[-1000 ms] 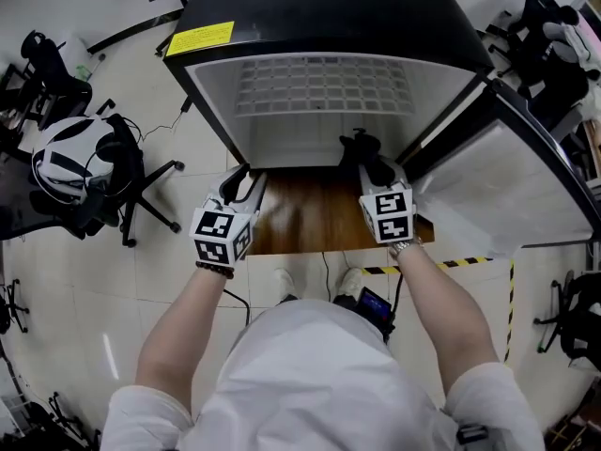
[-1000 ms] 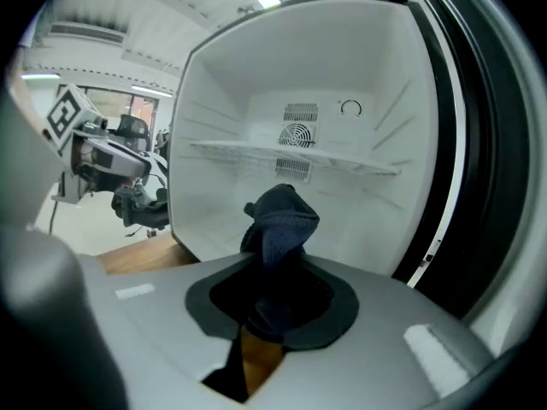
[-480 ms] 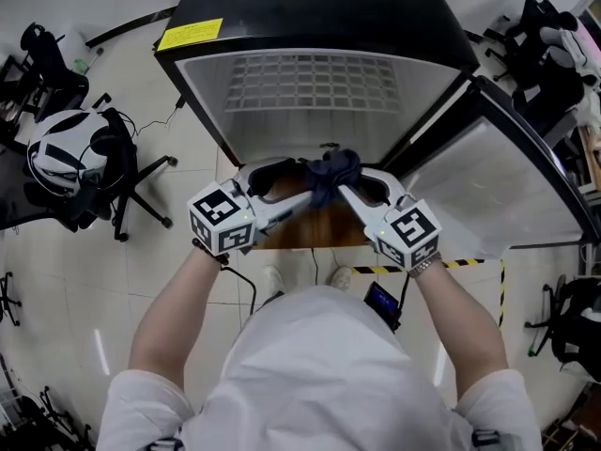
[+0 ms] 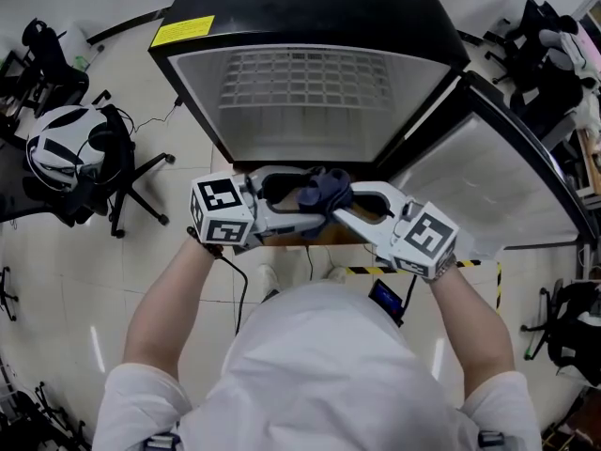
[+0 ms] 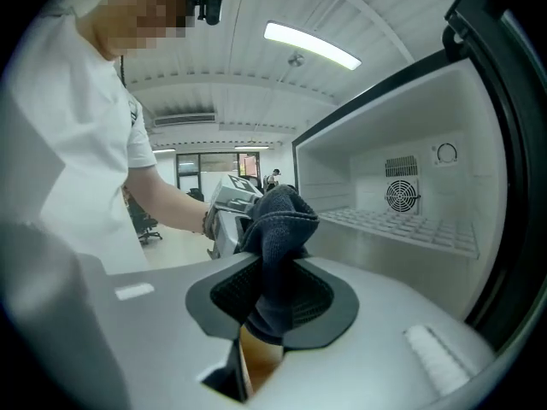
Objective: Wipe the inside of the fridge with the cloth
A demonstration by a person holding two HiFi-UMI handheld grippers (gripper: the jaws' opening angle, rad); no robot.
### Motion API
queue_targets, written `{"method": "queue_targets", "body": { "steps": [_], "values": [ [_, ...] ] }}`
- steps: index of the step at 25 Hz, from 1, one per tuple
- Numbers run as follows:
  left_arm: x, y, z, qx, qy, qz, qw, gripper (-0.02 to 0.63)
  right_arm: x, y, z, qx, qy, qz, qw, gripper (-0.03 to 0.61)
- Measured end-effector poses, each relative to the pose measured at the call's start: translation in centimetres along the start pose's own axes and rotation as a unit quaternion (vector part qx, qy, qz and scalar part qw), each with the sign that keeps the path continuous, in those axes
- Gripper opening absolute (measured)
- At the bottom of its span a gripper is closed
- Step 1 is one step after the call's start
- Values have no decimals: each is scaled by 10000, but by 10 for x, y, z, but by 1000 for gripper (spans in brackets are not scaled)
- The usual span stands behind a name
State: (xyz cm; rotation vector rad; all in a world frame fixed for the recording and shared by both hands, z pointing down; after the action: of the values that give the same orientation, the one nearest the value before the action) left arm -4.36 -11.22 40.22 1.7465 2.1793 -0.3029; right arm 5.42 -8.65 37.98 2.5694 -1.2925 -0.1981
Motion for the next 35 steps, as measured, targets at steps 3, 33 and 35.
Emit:
{"method": "queue_targets", "body": {
  "steps": [3,33,35],
  "values": [
    [10,12,-1,-159,-69,-360,9992,297,-7,-6,1,-49,-17,336,9994,67],
    [-70,27,-9,57,385,2129,9763,80,69,-38,-29,-427,98,-1931,9802,91],
    [-84,28,-10,125,390,2486,9677,80,73,-42,-29,-345,139,-2168,9755,67]
  ]
}}
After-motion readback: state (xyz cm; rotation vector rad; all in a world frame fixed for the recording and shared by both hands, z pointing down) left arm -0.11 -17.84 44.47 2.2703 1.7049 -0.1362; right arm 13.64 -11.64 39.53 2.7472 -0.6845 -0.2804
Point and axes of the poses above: the fingertips, and each gripper's own axes: y forward along the fingers, x to its right, z out of its top, the point moved 5 cm from there along -y, backward along the fingers, and after that the axes turned 15 degrees about -z, right-handed, at the moved point
